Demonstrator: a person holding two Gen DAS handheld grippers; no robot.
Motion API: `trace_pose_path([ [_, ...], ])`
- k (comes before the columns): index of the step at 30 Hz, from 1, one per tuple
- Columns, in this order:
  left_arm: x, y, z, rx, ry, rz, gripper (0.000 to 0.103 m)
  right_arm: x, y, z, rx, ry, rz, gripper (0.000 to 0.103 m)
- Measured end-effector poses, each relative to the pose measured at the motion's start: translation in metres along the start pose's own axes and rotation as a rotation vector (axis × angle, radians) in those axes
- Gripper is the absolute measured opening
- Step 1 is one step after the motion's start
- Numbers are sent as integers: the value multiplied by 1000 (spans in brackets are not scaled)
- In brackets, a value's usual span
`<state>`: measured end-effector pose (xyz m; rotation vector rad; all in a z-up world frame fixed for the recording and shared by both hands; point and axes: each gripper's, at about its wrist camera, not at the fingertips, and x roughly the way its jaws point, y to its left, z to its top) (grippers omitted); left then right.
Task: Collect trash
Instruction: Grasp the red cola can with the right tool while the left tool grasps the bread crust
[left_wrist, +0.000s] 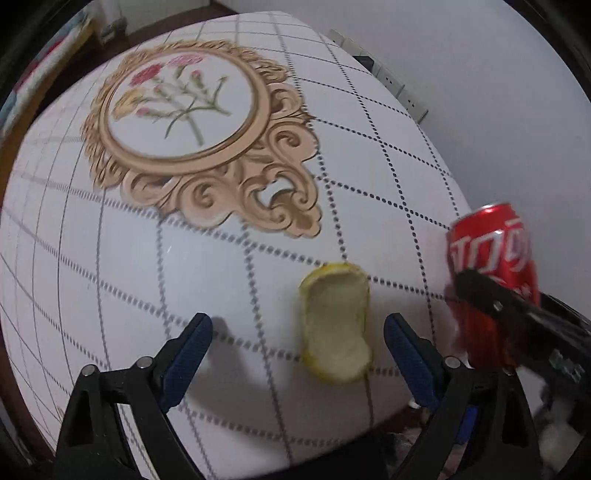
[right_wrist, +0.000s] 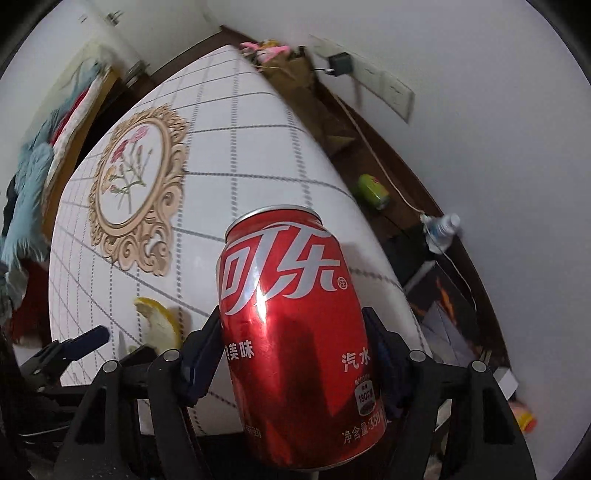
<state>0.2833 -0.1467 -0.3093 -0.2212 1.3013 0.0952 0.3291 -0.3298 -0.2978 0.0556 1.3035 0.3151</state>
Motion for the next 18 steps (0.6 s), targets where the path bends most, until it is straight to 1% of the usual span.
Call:
trace_pose_path([
  [1,2,-5,2,12,-12,34,84,1,-2,-1,13,-1,8,72],
  [3,3,-11,5,25,-43,74,69,0,-4,1,17,-6,1,72],
  [4,3,-11,5,25,-61,95,66,0,-3,2,14,-7,-3,72],
  [5,3,-11,6,23,-71,96,58,0,-2,2,12,-8,-5,72],
  [6,2,-9,7,24,-79,98,46,0,-1,3,9,-9,-5,72],
  [7,0,-7,7,25,-86,100,39,1,2,4,1,-7,-5,71],
  [8,0,-3,8,22,-86,104,25,2,4,5,-6,-8,-8,71],
  [9,-1,1,9,19,-81,104,15,2,7,4,-15,-11,-12,71],
  [11,-5,18,8,15,-74,113,8,3,13,4,-26,-11,-10,71],
  [16,-15,50,-5,-20,-95,154,5,8,40,0,-76,11,40,71],
  [17,-18,58,-8,-32,-97,159,5,11,48,-2,-95,16,42,71],
  [18,-18,66,-9,-43,-98,161,4,12,56,-3,-121,11,24,71],
])
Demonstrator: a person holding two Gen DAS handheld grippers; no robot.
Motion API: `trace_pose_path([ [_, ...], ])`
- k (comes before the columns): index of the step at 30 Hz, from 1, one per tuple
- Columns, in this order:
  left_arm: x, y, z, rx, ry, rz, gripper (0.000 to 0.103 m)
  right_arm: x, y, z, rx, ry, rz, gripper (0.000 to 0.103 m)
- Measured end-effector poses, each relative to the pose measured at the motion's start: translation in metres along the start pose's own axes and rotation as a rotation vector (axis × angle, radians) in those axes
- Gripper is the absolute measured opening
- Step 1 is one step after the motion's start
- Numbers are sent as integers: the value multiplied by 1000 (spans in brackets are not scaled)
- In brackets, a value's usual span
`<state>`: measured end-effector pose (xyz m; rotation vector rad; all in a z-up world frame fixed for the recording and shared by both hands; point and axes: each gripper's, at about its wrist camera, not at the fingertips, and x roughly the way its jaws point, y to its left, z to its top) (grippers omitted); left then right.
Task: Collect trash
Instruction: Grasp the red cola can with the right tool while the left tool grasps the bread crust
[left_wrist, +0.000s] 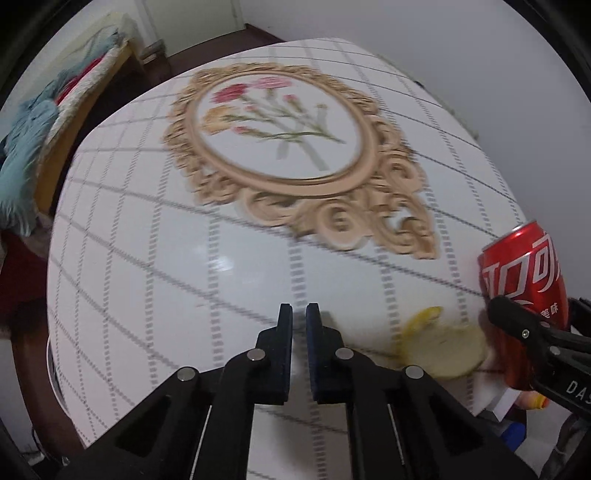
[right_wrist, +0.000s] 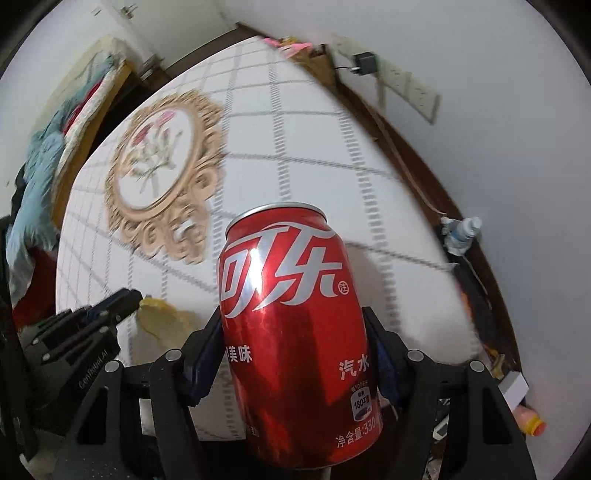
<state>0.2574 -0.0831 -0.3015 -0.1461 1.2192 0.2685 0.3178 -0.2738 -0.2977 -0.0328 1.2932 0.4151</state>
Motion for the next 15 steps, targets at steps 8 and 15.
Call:
trace_pose_path([
  [8,-18,35,-8,-58,-25,-18,3,12,24,3,-57,23,-34,66],
  [15,-30,28,-5,-46,-18,-219,6,-5,12,2,-11,-23,-20,66],
])
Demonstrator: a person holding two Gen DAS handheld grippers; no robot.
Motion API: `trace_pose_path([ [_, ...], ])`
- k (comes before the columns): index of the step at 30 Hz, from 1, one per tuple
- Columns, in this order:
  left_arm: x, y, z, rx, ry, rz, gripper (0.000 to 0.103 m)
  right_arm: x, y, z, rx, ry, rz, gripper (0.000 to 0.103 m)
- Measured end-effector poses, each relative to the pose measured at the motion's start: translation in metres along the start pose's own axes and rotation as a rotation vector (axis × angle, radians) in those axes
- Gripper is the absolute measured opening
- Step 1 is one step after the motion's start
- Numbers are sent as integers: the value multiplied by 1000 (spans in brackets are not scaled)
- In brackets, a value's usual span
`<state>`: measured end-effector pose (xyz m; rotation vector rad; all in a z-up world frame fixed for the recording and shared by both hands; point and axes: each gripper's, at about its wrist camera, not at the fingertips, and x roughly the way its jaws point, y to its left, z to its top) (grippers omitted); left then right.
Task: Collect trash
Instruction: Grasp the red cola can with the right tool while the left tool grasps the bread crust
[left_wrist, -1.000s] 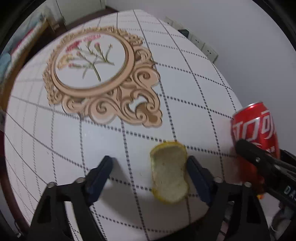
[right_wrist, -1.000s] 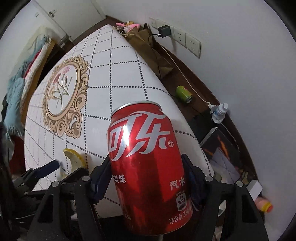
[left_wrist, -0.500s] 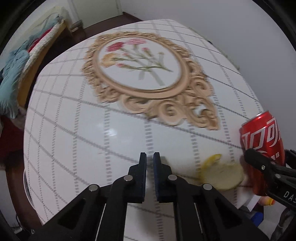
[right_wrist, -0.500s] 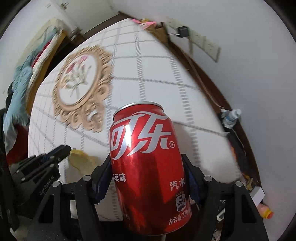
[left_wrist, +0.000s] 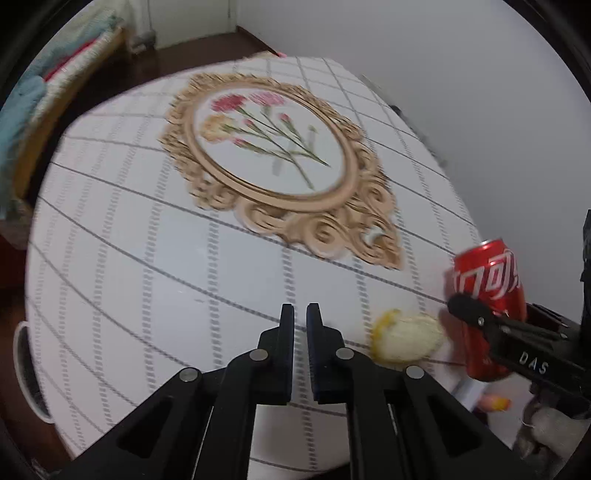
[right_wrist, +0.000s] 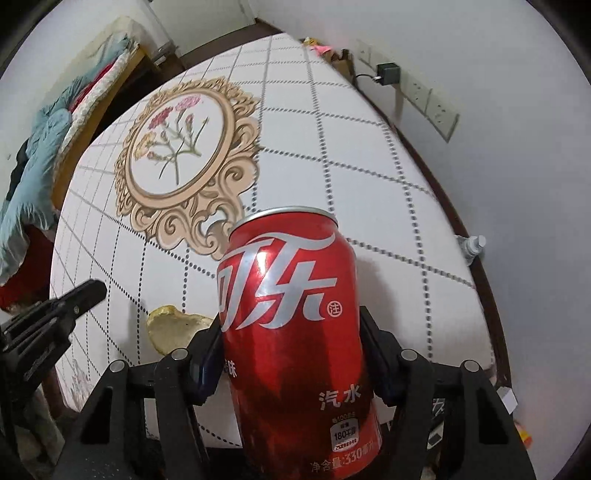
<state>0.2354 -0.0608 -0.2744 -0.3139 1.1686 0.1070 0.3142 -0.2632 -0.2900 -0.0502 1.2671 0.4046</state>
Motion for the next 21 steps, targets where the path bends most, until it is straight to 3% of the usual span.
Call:
trace_pose_path([
  [2,6,-6,0,-1,25,-49,11,-6,-12,-2,37,-11,-2,66],
  [4,8,-11,-1,-2,27,-73,31,-8,-23,-3,64,-12,-6,66],
  [5,8,-15,0,-1,19,-84,63,-9,-29,-4,80,-11,-8,66],
  [6,7,-17,-1,-1,8,-97,81,-10,-32,-5,88,-10,-9,66],
  [8,6,-22,-2,-6,-11,-123,81,-12,-40,-7,100,-10,-13,66],
  [11,11,-33,-1,24,-12,-96,80,-13,-44,-9,107,-10,-15,66],
  [13,18,-41,-2,57,-4,-78,74,-12,-44,-10,112,-9,-10,66],
  [15,25,-46,-4,89,25,-61,32,-11,-42,-10,110,-8,-6,66],
  [17,29,-50,-8,105,52,-49,24,-9,-40,-10,109,-6,-2,66],
  [18,30,-51,-10,107,51,-47,10,-8,-39,-9,106,-4,0,66],
  [21,24,-51,-12,109,33,-29,7,-7,-35,-9,105,-5,4,66],
])
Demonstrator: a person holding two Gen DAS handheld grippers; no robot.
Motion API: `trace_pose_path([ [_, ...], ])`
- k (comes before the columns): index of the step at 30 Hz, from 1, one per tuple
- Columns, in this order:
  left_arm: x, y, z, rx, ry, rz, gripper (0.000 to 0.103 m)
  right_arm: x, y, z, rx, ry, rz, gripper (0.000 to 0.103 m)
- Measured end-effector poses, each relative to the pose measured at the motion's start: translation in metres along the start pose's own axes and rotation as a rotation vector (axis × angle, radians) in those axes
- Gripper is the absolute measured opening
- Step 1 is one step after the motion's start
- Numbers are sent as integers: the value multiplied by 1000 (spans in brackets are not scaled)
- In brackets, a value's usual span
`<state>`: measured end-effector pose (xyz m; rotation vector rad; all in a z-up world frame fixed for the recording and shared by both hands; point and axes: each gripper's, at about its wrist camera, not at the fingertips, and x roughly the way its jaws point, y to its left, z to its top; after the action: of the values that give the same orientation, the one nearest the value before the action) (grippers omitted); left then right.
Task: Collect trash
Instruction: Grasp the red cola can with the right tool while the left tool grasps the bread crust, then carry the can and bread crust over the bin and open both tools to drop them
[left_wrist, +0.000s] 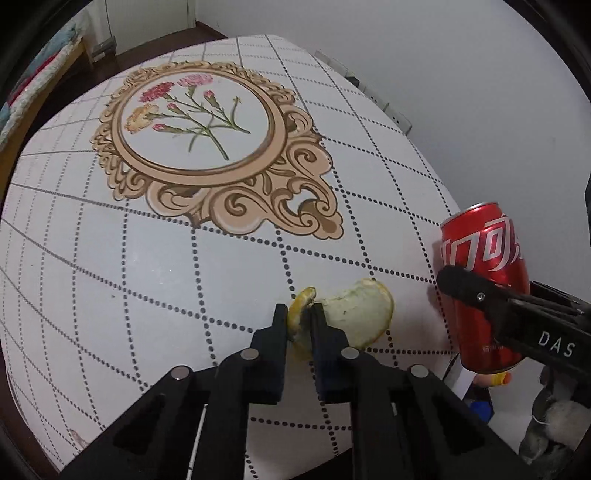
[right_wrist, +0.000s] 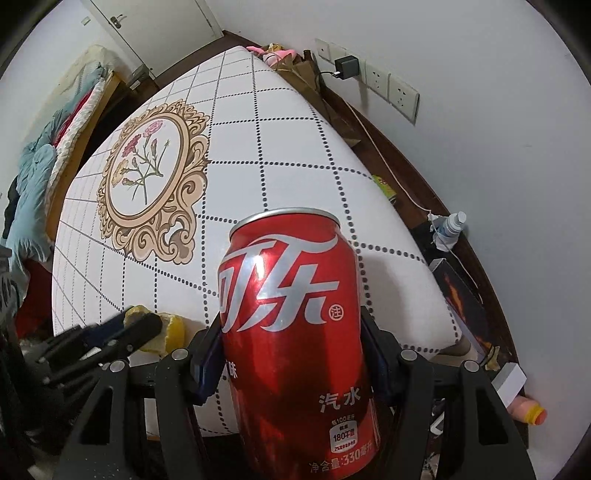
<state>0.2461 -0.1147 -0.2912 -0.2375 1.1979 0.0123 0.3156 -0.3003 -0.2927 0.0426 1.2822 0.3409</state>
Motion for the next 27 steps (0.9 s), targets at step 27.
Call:
trace_pose_path([
  [27,-247,316,-90,-431,-328,451,6,-45,343,-27,-427,-27,351,65],
])
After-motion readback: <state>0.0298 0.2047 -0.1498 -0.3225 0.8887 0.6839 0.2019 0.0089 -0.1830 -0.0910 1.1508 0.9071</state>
